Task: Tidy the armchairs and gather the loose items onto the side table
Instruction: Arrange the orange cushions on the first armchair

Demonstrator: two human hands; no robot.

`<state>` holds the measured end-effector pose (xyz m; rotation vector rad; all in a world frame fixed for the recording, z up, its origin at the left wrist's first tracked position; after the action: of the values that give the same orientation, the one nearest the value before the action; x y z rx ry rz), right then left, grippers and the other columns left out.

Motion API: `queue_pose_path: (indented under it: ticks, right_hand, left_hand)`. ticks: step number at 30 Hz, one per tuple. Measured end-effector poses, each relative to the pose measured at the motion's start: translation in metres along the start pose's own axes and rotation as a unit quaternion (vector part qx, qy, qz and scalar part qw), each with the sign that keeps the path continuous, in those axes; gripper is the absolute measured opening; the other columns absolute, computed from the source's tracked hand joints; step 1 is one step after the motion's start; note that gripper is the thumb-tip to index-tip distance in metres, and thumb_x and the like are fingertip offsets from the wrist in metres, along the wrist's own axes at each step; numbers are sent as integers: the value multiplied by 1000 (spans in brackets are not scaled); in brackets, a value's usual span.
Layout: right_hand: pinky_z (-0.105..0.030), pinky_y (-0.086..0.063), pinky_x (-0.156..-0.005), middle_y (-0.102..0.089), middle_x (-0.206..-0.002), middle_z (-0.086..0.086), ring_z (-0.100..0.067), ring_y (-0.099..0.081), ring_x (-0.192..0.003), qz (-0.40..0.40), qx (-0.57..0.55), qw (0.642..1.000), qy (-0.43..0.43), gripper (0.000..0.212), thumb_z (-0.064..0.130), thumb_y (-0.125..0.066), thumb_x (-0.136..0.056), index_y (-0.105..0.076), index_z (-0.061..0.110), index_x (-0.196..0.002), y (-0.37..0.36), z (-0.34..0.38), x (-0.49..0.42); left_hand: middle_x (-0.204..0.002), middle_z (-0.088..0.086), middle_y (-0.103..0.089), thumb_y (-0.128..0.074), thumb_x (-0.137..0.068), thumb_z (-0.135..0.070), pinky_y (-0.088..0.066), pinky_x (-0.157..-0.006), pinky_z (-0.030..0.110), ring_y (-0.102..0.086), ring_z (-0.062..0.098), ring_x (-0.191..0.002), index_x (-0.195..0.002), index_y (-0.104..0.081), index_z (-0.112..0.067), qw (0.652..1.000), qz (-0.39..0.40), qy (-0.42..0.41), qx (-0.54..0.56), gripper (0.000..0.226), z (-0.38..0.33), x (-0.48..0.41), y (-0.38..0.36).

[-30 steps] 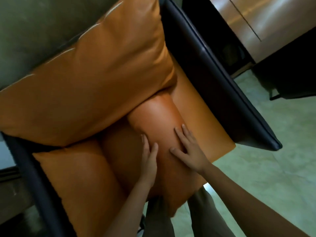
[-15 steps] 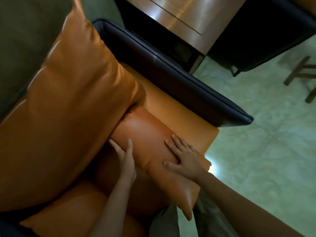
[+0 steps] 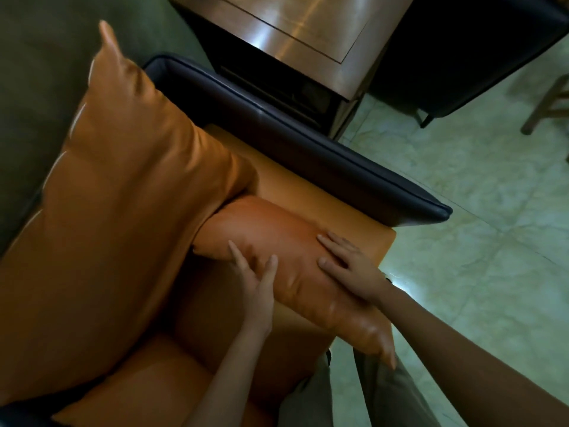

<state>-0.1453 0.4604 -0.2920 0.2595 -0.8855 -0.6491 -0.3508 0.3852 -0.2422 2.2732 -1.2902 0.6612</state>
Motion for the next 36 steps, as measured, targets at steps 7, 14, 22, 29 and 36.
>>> queue_pose_path:
  ticks: [7, 14, 22, 29, 36]
  right_hand:
    - [-30, -23, -117, -30, -162, 11, -12, -29, -147, -38, -28, 999, 15, 46, 51, -35, -104, -29, 51, -150, 36, 3, -1]
    - [-48, -14, -124, -24, -164, 9, -19, -19, -152, -106, 46, 993, 11, 55, 51, -48, -100, -34, 43, -152, 99, 4, 2]
    - [-45, -5, -122, -18, -166, 8, -17, -14, -153, -113, 119, 986, 19, 75, 55, -60, -91, -23, 43, -155, 106, -31, 25]
    - [-58, -23, -115, -19, -166, -1, -28, -25, -148, -146, 249, 957, 21, 79, 71, -48, -87, -13, 49, -155, 87, -41, 16]
    - [-57, -31, -109, -30, -161, -8, -33, -33, -143, -178, 283, 943, -9, 70, 58, -52, -93, -27, 37, -155, 87, -24, 19]
  left_hand:
    - [-162, -17, 19, -60, -86, -60, -36, -108, 33, -14, 10, -146, -149, 8, -57, 997, 25, -17, -70, 93, -25, 3, -41]
    - [-164, -20, 12, -59, -92, -46, -5, -123, 45, 14, 3, -150, -155, -1, -47, 971, 146, -96, -166, 86, -59, -28, -119]
    - [-165, -12, 18, -57, -94, -52, 7, -119, 59, 22, 12, -150, -157, 2, -40, 903, 66, -170, -388, 87, -68, -49, -123]
    - [-157, -15, 36, -56, -87, -66, -6, -115, 67, 34, 25, -145, -153, 9, -49, 912, 102, -107, -383, 94, -42, -82, -113]
    - [-161, -14, 28, -57, -92, -56, -5, -119, 55, 29, 25, -148, -156, -2, -44, 909, 149, -104, -376, 86, -52, -87, -104]
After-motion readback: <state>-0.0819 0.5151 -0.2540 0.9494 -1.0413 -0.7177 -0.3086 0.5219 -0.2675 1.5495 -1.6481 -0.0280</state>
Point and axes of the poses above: each hand's wrist, its own x-axis away from the middle knuckle, its own y-axis out of the back of the hand, z = x × y, the point moved 8 cm from there along -x, towards the middle knuckle
